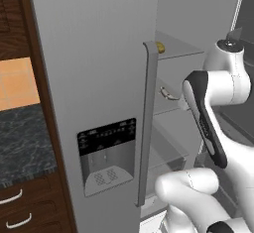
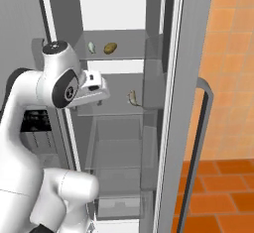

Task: Place one potato and one fish in each tupperware on the nearby counter, to pack two identical lunches.

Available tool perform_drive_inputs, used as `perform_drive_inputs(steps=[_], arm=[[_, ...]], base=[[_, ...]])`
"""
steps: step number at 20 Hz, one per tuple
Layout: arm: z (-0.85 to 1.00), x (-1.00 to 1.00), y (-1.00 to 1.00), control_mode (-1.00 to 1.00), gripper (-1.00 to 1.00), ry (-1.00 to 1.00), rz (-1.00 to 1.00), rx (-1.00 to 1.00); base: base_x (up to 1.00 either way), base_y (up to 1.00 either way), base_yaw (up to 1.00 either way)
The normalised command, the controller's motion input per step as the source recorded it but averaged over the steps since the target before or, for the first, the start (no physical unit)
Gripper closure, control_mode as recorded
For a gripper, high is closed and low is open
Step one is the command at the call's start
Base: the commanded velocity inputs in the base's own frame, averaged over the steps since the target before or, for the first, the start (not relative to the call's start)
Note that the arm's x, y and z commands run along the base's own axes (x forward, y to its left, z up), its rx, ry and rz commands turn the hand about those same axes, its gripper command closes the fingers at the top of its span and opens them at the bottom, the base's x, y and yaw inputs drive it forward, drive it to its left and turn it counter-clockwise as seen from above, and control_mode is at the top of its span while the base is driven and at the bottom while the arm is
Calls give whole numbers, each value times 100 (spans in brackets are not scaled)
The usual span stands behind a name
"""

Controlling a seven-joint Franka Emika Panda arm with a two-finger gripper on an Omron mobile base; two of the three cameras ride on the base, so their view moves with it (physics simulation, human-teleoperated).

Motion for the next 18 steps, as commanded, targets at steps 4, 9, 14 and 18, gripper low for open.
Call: perform_drive_inputs(steps=[4, 9, 14, 18], arm=[[-89, 79, 0, -100, -100, 20, 13, 0], [-59, 37, 0, -100, -100, -4, 5, -6], [-2, 64, -11, -100, -100, -15, 0, -5], [0, 100, -25, -100, -100, -9, 0, 0]], base=[[0, 0, 0], [0, 0, 0], [0, 0, 0], [0, 0, 0]])
